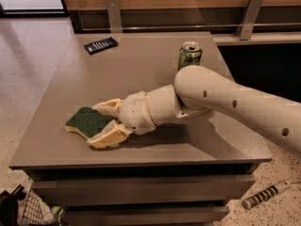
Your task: Move sponge near rxbar blueberry
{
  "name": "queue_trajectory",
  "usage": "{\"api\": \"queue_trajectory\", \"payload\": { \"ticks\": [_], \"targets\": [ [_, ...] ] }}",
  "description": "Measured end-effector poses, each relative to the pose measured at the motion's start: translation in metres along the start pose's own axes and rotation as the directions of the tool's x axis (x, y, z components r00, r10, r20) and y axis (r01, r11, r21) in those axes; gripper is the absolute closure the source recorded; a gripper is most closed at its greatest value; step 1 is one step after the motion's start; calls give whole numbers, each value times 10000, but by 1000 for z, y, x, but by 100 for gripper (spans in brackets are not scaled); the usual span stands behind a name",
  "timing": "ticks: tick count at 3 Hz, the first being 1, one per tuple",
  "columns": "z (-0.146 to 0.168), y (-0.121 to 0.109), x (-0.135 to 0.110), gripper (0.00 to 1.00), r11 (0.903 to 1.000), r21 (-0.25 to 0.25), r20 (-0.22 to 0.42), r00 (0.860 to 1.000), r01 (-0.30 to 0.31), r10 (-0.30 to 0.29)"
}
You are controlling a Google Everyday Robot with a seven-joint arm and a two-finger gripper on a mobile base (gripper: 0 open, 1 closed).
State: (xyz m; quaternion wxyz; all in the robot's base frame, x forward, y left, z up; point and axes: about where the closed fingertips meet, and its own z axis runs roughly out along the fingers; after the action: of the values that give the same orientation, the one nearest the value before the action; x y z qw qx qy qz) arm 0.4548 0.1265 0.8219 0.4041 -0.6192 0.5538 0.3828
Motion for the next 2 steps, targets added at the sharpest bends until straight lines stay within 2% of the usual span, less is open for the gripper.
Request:
{"api": "queue_trajectory", "payload": {
  "ticks": [1,2],
  "targets": [
    [-5,-4,-4,100,10000,71,-125,9999,-35,35],
    [-27,-25,-16,100,9994,251,-406,9989,-225,236]
  ]
}}
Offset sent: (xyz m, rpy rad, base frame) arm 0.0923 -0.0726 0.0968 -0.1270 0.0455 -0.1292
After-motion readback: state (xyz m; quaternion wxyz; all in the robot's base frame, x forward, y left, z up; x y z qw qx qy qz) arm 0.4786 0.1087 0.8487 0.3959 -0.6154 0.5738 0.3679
